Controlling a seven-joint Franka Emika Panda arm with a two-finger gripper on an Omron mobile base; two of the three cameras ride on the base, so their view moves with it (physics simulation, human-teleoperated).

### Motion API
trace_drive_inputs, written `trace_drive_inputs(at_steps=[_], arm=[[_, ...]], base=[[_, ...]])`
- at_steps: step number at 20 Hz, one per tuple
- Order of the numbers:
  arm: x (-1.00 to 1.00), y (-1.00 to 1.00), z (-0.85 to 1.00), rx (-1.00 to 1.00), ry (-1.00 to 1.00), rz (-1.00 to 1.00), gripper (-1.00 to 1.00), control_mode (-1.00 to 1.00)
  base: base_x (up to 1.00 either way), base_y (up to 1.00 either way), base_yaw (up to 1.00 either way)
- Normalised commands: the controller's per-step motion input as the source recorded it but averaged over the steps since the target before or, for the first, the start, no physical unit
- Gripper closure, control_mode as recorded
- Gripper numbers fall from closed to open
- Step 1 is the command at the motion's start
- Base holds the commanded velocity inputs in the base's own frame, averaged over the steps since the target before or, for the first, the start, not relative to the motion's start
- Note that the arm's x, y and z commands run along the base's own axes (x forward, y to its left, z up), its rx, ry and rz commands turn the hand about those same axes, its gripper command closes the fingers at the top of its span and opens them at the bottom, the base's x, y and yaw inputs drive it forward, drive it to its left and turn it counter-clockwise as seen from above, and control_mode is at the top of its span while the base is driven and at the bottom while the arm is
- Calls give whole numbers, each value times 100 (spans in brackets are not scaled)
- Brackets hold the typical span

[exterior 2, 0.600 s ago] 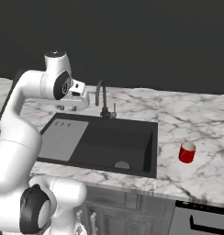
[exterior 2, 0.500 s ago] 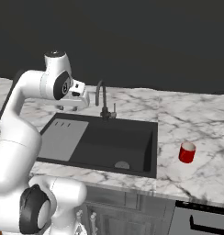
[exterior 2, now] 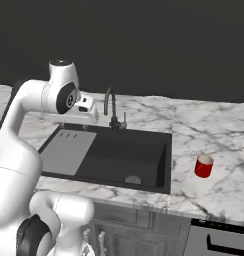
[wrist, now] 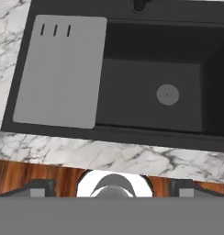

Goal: Pick the mug and place it in the sink. Pick the bowl and place it in the open cabinet and then close the cabinet.

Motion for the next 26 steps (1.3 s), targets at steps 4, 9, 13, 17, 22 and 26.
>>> trace_drive_inputs(at_steps=[4,9,13,17,22,26], arm=[[-26,-55,-4,0,18,-9,-100,-100],[-14,-61,-12,0,15,-8,-100,-100],[0,-55,-28,-1,10,-2,-100,-100],[1,-43,-41,-4,7,-3,-100,-100],[2,-48,-39,-1,13,-4,-100,-100],[1,-59,-24,0,18,-3,-100,-100]], base=[[0,0,0],[0,0,0],[0,0,0],[0,0,0],[0,0,0],[0,0,0]])
